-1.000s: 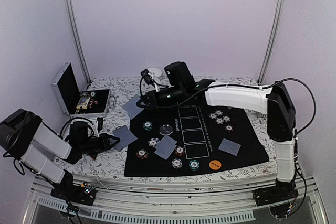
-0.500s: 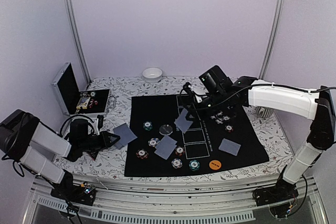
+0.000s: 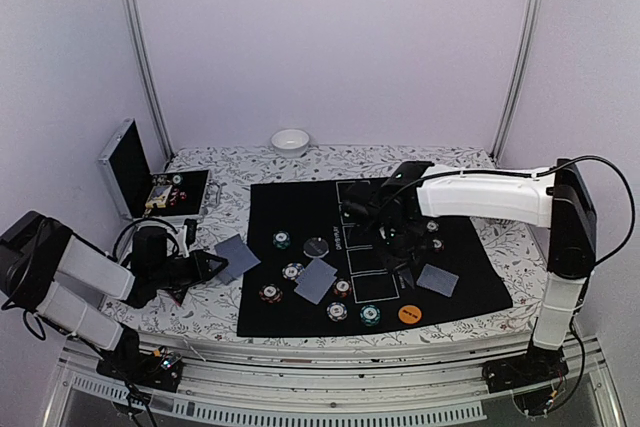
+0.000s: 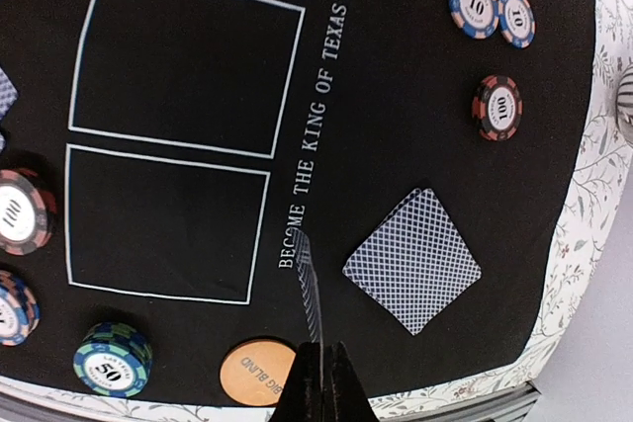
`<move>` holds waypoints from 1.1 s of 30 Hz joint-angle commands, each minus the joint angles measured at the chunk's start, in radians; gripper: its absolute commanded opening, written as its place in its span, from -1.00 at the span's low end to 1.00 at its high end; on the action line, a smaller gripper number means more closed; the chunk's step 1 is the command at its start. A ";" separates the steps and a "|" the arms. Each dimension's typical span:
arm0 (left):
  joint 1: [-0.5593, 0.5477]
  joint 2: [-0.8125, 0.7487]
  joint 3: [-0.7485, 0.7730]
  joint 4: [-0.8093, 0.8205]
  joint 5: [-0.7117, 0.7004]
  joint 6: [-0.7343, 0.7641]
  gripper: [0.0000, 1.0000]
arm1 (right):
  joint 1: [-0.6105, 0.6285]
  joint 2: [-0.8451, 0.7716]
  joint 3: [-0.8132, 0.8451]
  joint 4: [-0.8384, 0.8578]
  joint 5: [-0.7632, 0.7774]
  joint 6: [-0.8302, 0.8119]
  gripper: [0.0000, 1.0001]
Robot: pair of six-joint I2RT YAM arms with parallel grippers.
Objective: Distribute texas hold em gaming equipment
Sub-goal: Flop the poker card in the community card area.
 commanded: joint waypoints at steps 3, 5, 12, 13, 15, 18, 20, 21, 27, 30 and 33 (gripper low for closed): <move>0.008 0.005 0.014 -0.006 0.008 0.018 -1.00 | 0.031 0.124 0.081 -0.087 0.121 0.076 -0.96; 0.010 0.000 0.013 -0.004 0.010 0.014 -1.00 | 0.047 0.166 0.116 -0.098 0.141 0.076 -0.96; 0.009 -0.018 0.010 -0.015 -0.001 0.018 -1.00 | 0.097 0.261 0.181 -0.083 0.133 0.056 -0.96; 0.008 -0.017 0.011 -0.016 -0.001 0.017 -1.00 | 0.102 0.272 0.189 -0.065 0.117 0.041 -0.96; 0.009 -0.019 0.011 -0.017 0.001 0.016 -1.00 | 0.109 0.295 0.207 -0.040 0.090 0.022 -0.96; 0.008 -0.025 0.007 -0.019 0.001 0.015 -1.00 | 0.110 0.307 0.202 0.021 0.033 -0.001 -0.96; 0.009 -0.027 0.006 -0.023 -0.003 0.018 -1.00 | 0.110 0.303 0.196 0.058 0.009 -0.012 -0.96; 0.009 -0.029 0.006 -0.024 -0.003 0.020 -1.00 | 0.109 0.304 0.197 0.068 0.000 -0.015 -0.96; 0.009 -0.038 0.003 -0.027 -0.003 0.019 -1.00 | 0.110 0.321 0.185 0.085 -0.035 -0.032 -0.96; 0.009 -0.043 0.003 -0.033 -0.004 0.021 -1.00 | 0.108 0.317 0.173 0.081 -0.033 -0.032 -0.96; 0.009 -0.045 0.004 -0.035 -0.005 0.019 -1.00 | 0.100 0.307 0.152 0.072 -0.019 -0.027 -0.96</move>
